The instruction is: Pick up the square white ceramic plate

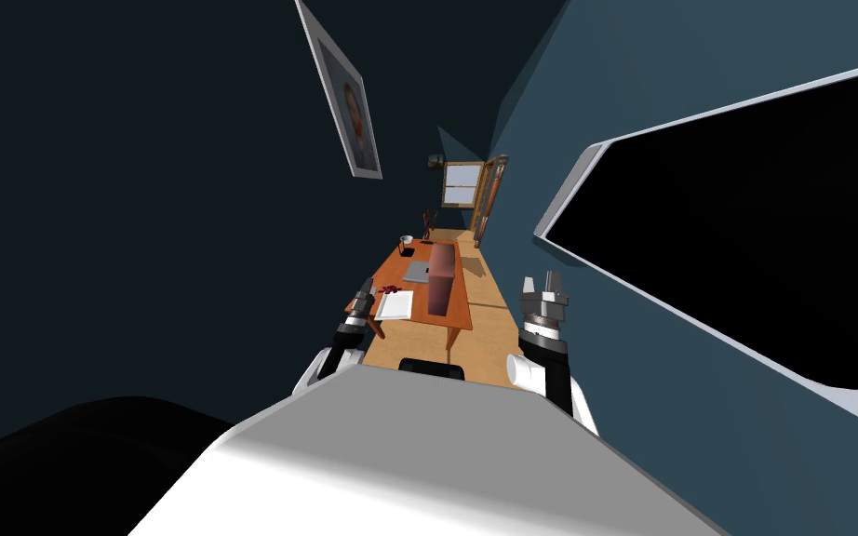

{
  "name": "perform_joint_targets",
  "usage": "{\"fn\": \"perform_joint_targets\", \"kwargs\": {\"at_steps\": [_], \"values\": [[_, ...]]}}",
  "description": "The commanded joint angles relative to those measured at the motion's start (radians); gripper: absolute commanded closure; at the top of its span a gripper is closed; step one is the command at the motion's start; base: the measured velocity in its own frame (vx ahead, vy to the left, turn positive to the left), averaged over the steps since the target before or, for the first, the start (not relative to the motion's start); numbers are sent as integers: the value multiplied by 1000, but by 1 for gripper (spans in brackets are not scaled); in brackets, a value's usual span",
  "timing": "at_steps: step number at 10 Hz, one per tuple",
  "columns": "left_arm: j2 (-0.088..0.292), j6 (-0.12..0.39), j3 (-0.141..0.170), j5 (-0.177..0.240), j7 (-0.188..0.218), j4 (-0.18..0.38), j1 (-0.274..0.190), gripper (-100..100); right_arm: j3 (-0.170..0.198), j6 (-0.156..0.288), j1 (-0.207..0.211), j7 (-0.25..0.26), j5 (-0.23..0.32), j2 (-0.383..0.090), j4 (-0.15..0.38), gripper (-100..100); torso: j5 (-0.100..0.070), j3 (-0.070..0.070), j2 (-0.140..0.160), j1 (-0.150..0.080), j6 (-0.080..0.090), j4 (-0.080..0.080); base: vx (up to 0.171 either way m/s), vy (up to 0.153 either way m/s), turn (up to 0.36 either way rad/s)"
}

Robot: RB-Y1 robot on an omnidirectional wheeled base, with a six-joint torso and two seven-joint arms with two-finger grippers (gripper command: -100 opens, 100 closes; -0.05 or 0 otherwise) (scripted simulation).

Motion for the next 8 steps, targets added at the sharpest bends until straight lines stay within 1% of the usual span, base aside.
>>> {"fn": "perform_joint_targets", "kwargs": {"at_steps": [1, 4, 6, 7, 8], "values": [[-2, -1, -3, -3, -8, 34, -5, -100, 0, 0, 0, 0, 0, 0, 0, 0, 0, 0, 0, 0, 0, 0, -37, 28, -8], [6, 0, -4, -5, -34, 159, -17, -100, 0, 0, 0, 0, 0, 0, 0, 0, 0, 0, 0, 0, 0, 0, -51, 45, -16], [6, 0, -4, -5, -34, 190, -17, -100, 0, 0, 0, 0, 0, 0, 0, 0, 0, 0, 0, 1, 0, 0, -31, 29, -5], [8, 0, -4, -5, -41, 232, -24, -100, 0, 0, 0, 0, 0, 0, 0, 0, 0, -1, -1, -1, 0, 0, -13, 13, -9], [8, 0, -4, -5, -41, 244, -24, -100, 0, 0, 0, 0, 0, 0, 0, 0, 0, -1, -2, -1, 0, 0, -14, 16, -4]]}}
